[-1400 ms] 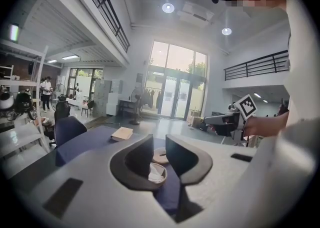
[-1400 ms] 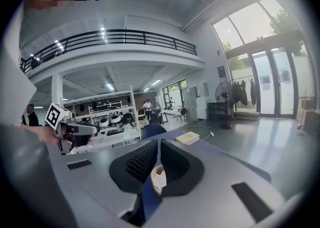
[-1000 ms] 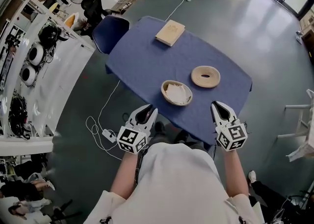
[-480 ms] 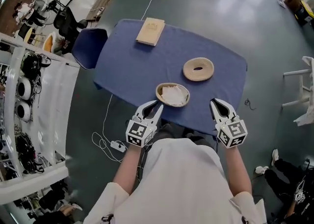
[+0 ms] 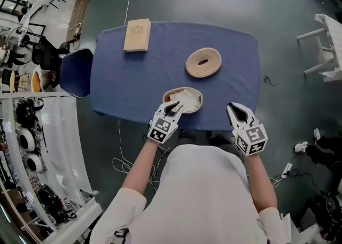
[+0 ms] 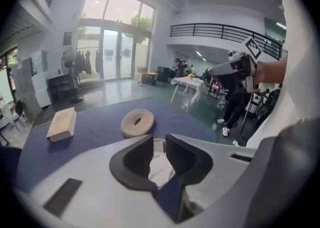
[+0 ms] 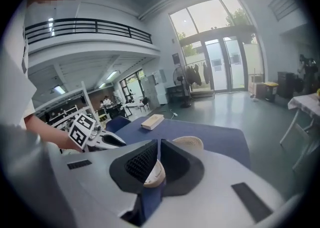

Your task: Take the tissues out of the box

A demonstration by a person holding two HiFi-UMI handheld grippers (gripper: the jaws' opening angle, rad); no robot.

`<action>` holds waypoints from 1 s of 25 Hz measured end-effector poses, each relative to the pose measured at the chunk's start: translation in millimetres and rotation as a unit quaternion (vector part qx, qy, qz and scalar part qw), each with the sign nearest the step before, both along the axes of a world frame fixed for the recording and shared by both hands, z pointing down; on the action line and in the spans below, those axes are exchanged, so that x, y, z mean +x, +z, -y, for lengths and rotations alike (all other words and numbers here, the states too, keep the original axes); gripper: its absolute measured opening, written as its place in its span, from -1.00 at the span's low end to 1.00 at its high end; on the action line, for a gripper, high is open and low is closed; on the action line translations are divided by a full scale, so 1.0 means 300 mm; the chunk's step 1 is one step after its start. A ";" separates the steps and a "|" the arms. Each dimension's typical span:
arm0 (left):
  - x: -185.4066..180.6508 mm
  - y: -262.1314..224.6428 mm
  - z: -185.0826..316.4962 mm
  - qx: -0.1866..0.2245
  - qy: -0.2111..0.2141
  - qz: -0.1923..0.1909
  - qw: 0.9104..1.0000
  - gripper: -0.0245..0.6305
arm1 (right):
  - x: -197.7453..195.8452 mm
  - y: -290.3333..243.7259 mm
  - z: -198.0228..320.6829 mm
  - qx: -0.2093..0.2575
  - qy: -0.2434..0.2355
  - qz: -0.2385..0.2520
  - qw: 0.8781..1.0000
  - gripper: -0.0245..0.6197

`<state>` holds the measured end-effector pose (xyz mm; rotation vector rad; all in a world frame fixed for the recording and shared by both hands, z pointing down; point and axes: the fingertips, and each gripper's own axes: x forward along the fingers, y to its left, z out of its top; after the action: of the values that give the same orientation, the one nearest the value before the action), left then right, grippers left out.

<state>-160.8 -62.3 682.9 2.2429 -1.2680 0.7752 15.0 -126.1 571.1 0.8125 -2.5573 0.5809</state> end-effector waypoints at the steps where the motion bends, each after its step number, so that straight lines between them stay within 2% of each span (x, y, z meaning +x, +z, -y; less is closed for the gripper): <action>1: 0.003 0.049 0.007 -0.013 0.019 0.007 1.000 -0.67 | 0.003 0.010 -0.007 -0.006 0.010 -0.001 1.000 -0.79; 5: 0.023 0.226 0.017 -0.069 0.084 0.034 0.993 -0.67 | 0.023 0.037 -0.031 -0.025 0.048 -0.004 0.999 -0.79; 10: 0.058 0.388 0.044 -0.110 0.156 0.064 0.980 -0.64 | 0.023 0.096 -0.040 -0.043 0.076 -0.007 0.996 -0.79; 16: 0.067 0.563 0.025 -0.159 0.240 0.131 0.949 -0.49 | 0.008 0.154 -0.084 -0.061 0.092 -0.015 0.994 -0.79; 20: 0.070 0.640 0.011 -0.180 0.271 0.166 0.931 -0.48 | 0.018 0.181 -0.108 -0.071 0.099 -0.022 0.992 -0.79; 21: 0.069 0.647 0.011 -0.181 0.275 0.174 0.928 -0.54 | 0.018 0.183 -0.113 -0.072 0.100 -0.023 0.992 -0.79; 23: 0.066 0.644 0.013 -0.177 0.275 0.178 0.928 -0.80 | 0.017 0.184 -0.118 -0.075 0.102 -0.024 0.992 -0.79; 25: 0.073 0.622 0.010 -0.171 0.274 0.167 0.932 -0.86 | 0.020 0.185 -0.122 -0.077 0.106 -0.023 0.991 -0.79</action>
<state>-139.0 -65.4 869.6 2.2366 -0.5458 1.5066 21.1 -89.3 626.5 1.0356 -2.3652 0.8042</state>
